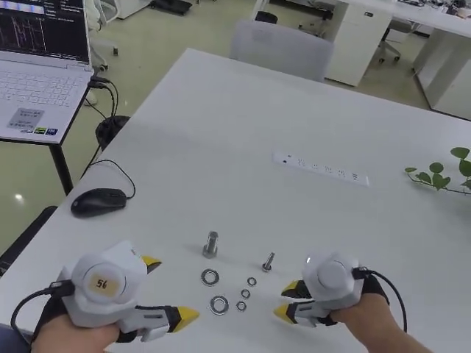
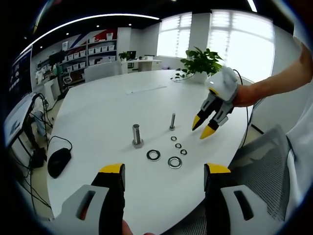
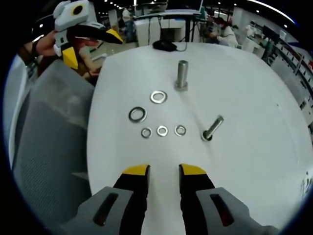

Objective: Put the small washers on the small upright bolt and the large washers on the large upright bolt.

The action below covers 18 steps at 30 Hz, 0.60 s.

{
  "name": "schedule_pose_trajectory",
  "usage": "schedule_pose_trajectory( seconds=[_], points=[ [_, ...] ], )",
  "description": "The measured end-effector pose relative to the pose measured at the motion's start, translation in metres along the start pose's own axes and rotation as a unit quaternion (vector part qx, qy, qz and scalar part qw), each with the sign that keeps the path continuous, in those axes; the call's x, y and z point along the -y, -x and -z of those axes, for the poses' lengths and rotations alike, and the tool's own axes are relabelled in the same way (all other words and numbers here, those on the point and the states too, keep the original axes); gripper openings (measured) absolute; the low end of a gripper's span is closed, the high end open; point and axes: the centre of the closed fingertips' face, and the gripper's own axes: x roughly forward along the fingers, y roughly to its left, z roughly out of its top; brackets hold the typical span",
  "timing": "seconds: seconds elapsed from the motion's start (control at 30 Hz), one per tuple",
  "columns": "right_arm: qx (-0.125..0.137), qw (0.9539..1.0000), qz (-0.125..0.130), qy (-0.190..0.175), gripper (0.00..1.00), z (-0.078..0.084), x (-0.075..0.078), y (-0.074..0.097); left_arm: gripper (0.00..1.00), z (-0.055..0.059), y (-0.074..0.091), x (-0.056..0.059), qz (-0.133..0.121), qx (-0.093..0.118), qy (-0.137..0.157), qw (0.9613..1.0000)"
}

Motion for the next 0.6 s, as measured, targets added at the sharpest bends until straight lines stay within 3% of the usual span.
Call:
schedule_pose_trajectory(
  seconds=[0.2,0.6],
  points=[
    [0.000,0.9999,-0.007,0.011,0.26,-0.006,-0.007,-0.006,0.65,-0.005,0.001,-0.001,-0.003,0.005,-0.003,1.0000],
    [-0.009,0.9992,-0.034,0.019,0.25,-0.011,-0.020,-0.026,0.65,-0.003,0.000,0.000,-0.003,0.002,-0.001,1.0000]
  ],
)
